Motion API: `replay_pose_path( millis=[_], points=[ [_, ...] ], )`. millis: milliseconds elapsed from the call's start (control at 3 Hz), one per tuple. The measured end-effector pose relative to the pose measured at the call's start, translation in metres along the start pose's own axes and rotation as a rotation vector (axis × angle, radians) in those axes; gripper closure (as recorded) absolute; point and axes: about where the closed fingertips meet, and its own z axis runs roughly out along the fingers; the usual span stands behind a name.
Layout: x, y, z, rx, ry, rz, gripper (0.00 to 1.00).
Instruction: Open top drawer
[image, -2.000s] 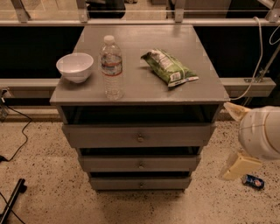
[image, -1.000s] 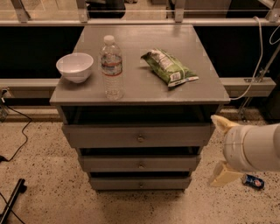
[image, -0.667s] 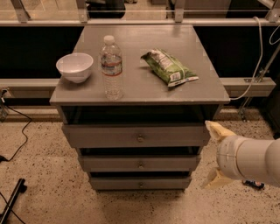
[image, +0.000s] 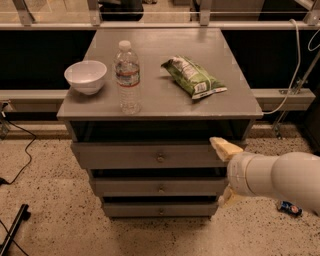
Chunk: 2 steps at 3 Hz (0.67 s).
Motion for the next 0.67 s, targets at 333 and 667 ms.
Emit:
replay_pose_path(
  millis=[333,667],
  points=[
    [0.0044,0.0099,0.0223,-0.111,-0.004,0.003,0.00],
    [0.0031,0.0083,0.0225,-0.119,0.003,-0.005,0.00]
  ],
)
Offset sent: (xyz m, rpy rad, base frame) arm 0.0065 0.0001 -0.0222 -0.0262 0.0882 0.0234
